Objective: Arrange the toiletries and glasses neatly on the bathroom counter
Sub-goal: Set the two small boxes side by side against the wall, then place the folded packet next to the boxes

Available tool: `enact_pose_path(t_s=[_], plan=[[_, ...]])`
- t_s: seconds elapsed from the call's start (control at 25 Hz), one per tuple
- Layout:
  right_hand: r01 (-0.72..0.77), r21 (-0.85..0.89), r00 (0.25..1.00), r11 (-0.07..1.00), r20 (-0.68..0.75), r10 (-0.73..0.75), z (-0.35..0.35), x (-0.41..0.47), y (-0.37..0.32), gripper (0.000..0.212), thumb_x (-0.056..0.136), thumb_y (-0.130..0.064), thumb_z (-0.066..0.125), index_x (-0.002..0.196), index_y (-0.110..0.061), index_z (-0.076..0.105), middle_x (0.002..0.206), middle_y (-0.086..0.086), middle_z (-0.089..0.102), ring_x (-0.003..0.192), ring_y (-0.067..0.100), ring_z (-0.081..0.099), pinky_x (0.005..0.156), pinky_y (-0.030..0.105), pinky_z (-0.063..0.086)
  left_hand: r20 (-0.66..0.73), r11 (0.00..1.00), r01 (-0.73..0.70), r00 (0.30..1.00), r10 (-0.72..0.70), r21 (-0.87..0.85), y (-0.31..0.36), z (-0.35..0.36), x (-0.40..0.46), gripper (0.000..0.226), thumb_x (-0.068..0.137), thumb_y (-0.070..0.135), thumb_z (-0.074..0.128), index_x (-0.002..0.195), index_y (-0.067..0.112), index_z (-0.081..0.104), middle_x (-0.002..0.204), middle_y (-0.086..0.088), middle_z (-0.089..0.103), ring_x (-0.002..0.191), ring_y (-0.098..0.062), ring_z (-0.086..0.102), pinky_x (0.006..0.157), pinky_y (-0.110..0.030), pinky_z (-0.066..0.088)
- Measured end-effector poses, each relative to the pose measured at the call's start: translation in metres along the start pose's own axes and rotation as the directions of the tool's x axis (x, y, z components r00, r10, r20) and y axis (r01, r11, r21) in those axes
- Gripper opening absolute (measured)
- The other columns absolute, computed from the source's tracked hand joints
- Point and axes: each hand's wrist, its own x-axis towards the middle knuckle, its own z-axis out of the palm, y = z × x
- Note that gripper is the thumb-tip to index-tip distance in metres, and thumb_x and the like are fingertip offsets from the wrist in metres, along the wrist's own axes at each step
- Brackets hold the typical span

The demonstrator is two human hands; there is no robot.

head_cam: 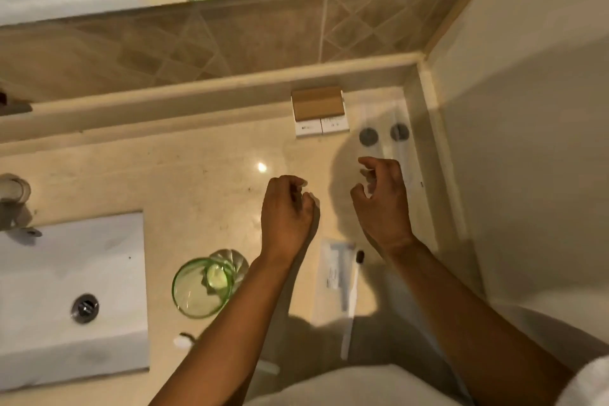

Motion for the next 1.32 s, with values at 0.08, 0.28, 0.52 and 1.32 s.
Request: enact_pose_path(t_s=[0.08, 0.28, 0.52, 1.32], plan=[[-0.009, -0.032, 1.000, 0.999, 0.022, 0.010, -0.007, -0.038, 0.017, 0.046, 0.088, -0.004, 0.063, 0.130, -0.021, 0.056, 0.127, -0.004, 0.048, 0.117, 0.013, 0.057, 0.098, 0.024, 0.051, 0.077, 0.999, 0.019, 0.997, -0.023, 0.049, -0.014, -0.003, -0.038, 0.019, 0.089, 0.013, 0.060, 0.108, 0.013, 0.063, 0.100, -0.002, 0.061, 0.083, -0.010, 0.056, 0.076, -0.015, 0.044], [-0.139, -0.114, 0.985, 0.984, 0.088, 0.149, -0.021, -0.119, 0.054, 0.040, 0.090, -0.013, 0.068, 0.128, -0.019, 0.057, 0.119, -0.002, 0.056, 0.103, 0.012, 0.058, 0.086, 0.017, 0.047, 0.198, 0.991, 0.044, 0.978, -0.068, 0.126, -0.034, -0.008, -0.123, 0.021, 0.090, 0.018, 0.062, 0.111, 0.013, 0.063, 0.091, -0.003, 0.062, 0.084, -0.019, 0.059, 0.077, -0.033, 0.048], [-0.145, -0.159, 0.977, 0.977, 0.132, 0.166, -0.014, -0.176, 0.072, 0.033, 0.092, -0.020, 0.068, 0.123, -0.019, 0.060, 0.114, -0.002, 0.062, 0.098, 0.013, 0.062, 0.086, 0.023, 0.051, 0.221, 0.985, 0.095, 0.967, -0.125, 0.141, -0.037, -0.005, -0.176, 0.027, 0.090, 0.022, 0.061, 0.115, 0.013, 0.062, 0.093, -0.001, 0.062, 0.081, -0.014, 0.054, 0.073, -0.026, 0.039], [-0.111, -0.217, 0.953, 0.970, 0.254, 0.166, 0.028, -0.182, 0.045, 0.028, 0.088, -0.012, 0.063, 0.114, -0.016, 0.069, 0.117, 0.011, 0.066, 0.108, 0.025, 0.063, 0.085, 0.022, 0.042, 0.285, 0.924, 0.381, 0.882, -0.374, 0.034, -0.034, -0.006, -0.185, 0.034, 0.093, 0.024, 0.054, 0.121, 0.013, 0.069, 0.110, -0.009, 0.068, 0.092, -0.021, 0.065, 0.073, -0.018, 0.048]])
